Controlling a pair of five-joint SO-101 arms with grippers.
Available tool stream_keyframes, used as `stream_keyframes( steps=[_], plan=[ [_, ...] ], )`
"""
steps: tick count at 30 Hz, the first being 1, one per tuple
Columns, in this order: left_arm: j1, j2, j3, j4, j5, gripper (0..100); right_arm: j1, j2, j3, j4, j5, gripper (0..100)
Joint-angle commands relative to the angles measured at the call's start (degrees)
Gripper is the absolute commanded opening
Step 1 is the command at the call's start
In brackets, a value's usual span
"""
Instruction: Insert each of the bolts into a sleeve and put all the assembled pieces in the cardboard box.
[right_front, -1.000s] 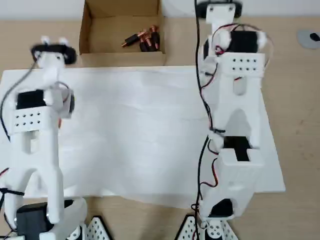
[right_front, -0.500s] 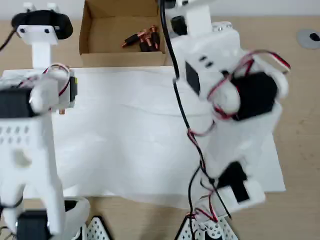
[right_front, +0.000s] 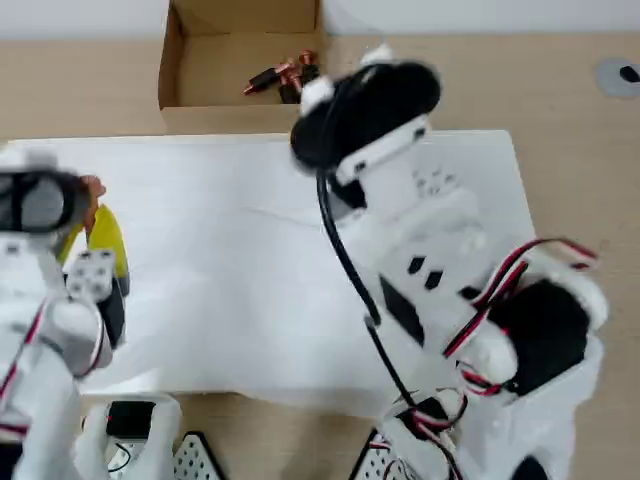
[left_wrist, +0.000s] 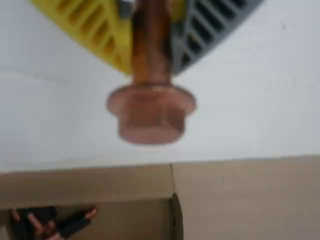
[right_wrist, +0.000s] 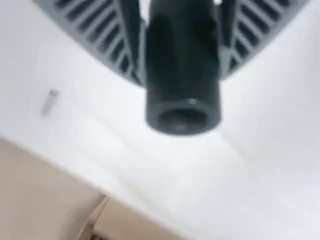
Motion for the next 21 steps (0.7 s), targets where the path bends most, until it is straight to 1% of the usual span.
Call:
stream_keyframes(
  steps=[1, 3, 5, 9, 13, 16, 19, 21],
  plan=[
    [0.26, -6.99, 7.82, -5.54, 0.00, 1, -0.84, -8.22, 13.49, -8.09, 0.44, 1.0],
    [0.26, -10.86, 12.84, -9.05, 0.00, 1, -1.27, -12.44, 20.53, -13.54, 0.35, 1.0],
    [0.26, -14.64, 18.20, -13.19, 0.00, 1, -3.21, -16.84, 28.26, -18.55, 0.53, 1.0],
    [0.26, -21.76, 29.45, -24.26, 0.00, 1, -7.43, -25.19, 43.56, -29.63, 0.62, 1.0],
    [0.26, -27.21, 39.03, -34.46, 0.00, 1, -9.63, -32.48, 59.74, -43.16, 0.62, 1.0],
    [0.26, -29.85, 43.60, -39.03, 0.00, 1, -9.89, -38.46, 70.99, -55.91, 0.35, 1.0],
    [0.26, -30.90, 46.59, -41.93, 0.09, 1, -9.98, -43.91, 80.48, -68.40, 0.26, 1.0],
    [0.26, -30.90, 48.18, -43.87, 0.26, 1, -11.12, -46.55, 84.62, -73.32, 0.26, 1.0]
  ],
)
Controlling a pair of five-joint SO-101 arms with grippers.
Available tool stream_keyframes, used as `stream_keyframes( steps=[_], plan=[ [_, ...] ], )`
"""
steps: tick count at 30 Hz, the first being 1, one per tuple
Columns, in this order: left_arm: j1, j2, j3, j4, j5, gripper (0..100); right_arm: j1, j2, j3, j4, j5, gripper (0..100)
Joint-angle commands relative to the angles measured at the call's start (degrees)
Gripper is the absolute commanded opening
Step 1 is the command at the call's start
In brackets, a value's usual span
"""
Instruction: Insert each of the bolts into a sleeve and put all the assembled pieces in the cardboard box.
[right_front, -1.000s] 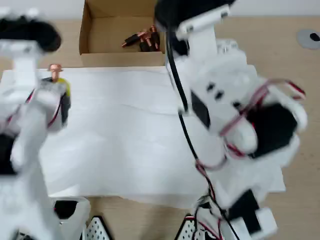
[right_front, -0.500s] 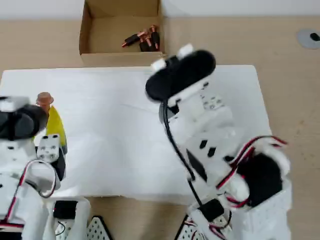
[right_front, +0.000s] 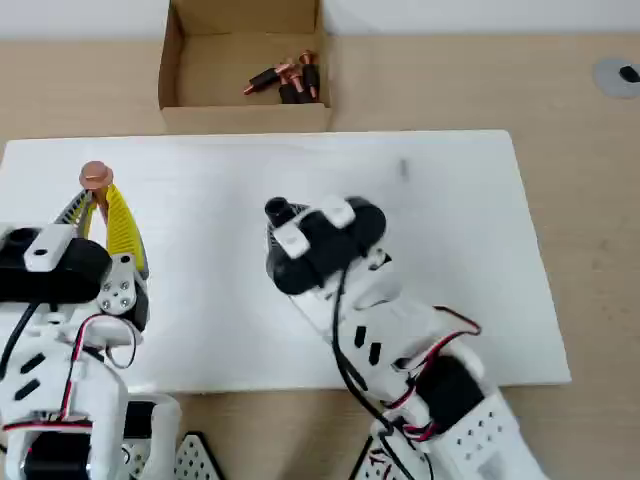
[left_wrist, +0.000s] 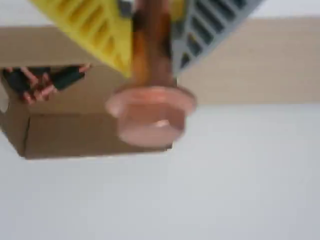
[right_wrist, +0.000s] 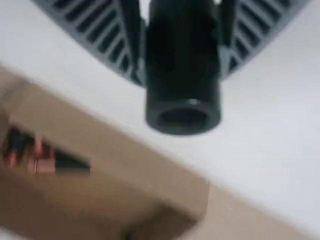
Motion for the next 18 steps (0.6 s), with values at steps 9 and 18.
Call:
stream_keyframes(
  steps=[9, 18],
  plan=[
    [0.62, -0.75, 2.81, -14.42, 19.78, 1, -12.09, -6.90, 9.71, -11.69, -4.40, 1.0],
    [12.40, -0.40, 0.79, -12.92, 27.78, 1, -12.62, -6.99, 11.56, -11.69, -5.19, 1.0]
  ],
)
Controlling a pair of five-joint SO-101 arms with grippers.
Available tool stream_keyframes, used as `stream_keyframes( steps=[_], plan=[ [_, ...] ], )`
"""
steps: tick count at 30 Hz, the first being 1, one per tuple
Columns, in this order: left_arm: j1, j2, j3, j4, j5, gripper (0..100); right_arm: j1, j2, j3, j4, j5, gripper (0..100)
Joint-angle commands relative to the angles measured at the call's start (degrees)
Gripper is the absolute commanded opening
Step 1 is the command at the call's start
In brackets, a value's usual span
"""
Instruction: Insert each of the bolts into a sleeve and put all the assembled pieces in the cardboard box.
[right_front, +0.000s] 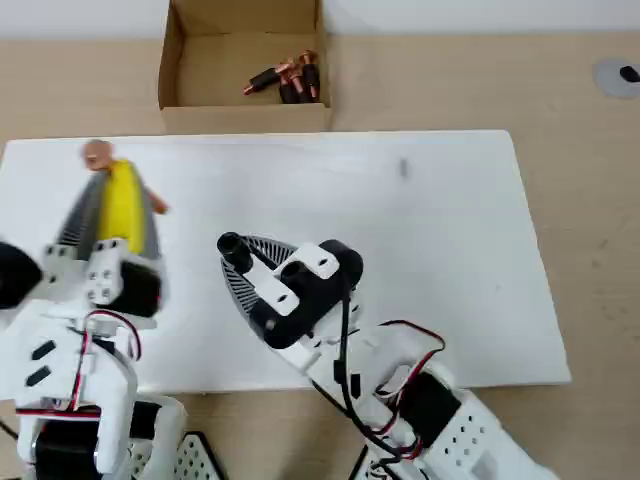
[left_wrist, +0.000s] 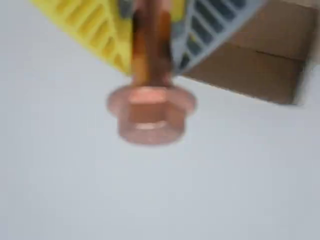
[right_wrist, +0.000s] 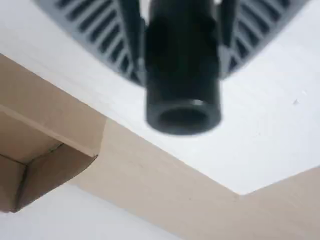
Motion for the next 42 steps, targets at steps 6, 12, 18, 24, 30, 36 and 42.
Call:
stream_keyframes(
  steps=[6, 12, 18, 24, 30, 36, 42],
  plan=[
    [11.16, -0.13, -7.38, 7.91, 0.62, 1, -0.75, -1.71, 3.47, -1.67, -0.62, 1.0],
    [11.25, -0.04, -14.59, 15.56, 0.62, 1, -0.66, -1.71, 3.56, -1.76, -0.62, 1.0],
    [11.34, -0.04, -16.09, 19.96, 0.97, 1, -0.57, -1.71, 3.30, -3.52, -0.70, 1.0],
    [16.79, 0.04, -15.65, 19.25, 2.55, 1, -0.57, -1.71, 3.21, -6.07, -0.70, 1.0],
    [14.15, 1.36, -12.22, 14.86, 1.76, 1, -0.57, -1.71, 3.30, -6.77, -0.70, 1.0],
    [12.31, 1.80, -8.26, 8.44, -1.49, 1, -0.66, -1.71, 3.56, -10.64, -0.70, 1.0],
    [12.66, 1.80, -4.13, 4.31, -2.64, 1, -0.66, -1.71, 3.56, -11.69, -2.02, 1.0]
  ],
)
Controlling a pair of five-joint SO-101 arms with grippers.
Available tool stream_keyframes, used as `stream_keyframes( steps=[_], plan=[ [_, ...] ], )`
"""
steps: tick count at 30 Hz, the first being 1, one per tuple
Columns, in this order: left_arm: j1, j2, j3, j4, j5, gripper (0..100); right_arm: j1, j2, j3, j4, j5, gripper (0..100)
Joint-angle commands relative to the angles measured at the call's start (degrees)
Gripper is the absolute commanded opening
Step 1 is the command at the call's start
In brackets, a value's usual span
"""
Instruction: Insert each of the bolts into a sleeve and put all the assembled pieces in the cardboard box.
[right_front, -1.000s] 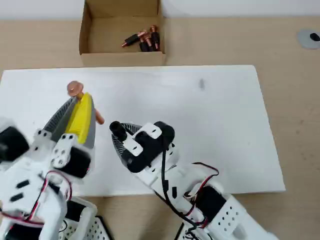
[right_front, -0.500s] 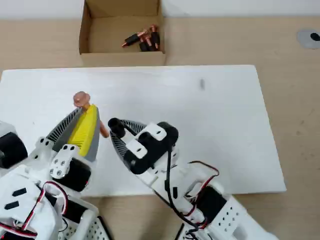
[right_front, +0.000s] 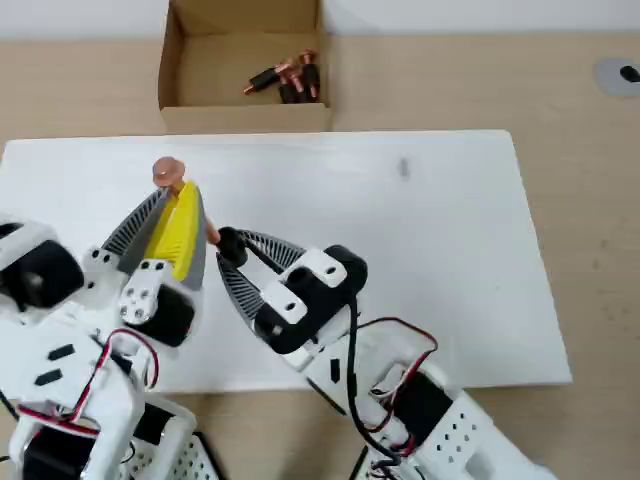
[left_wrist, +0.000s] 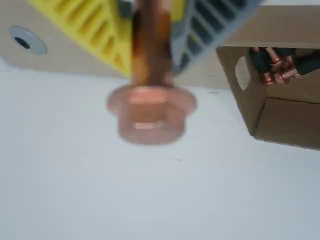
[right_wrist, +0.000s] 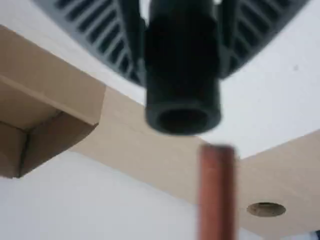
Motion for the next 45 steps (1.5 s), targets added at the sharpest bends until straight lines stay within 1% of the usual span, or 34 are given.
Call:
stream_keyframes(
  steps=[1, 4, 12, 18, 26, 31, 45],
  plan=[
    [-0.53, 0.31, 0.88, -3.34, -0.70, 1, -0.66, -1.45, -0.22, -1.85, -2.46, 1.0],
    [-0.44, 0.31, 1.93, -4.75, -0.70, 1, -0.66, -1.45, -0.22, -1.67, -4.31, 1.0],
    [-0.44, 0.31, 2.02, -4.57, -0.70, 1, -0.75, -1.45, 1.45, -1.85, -4.84, 1.0],
    [3.52, 0.31, 2.11, -4.13, -0.70, 1, -0.75, -1.45, 1.54, -1.85, -5.10, 1.0],
    [3.34, 0.31, 5.45, -4.22, -1.05, 1, -0.57, -1.45, 1.19, -1.85, -5.01, 1.0],
    [3.34, -0.13, 5.54, -4.13, -5.45, 1, -0.57, -1.45, 1.19, -1.85, -5.01, 1.0],
    [3.43, -0.04, 5.71, -4.04, -5.54, 1, -0.48, -1.54, 1.10, -1.85, -4.92, 1.0]
  ],
)
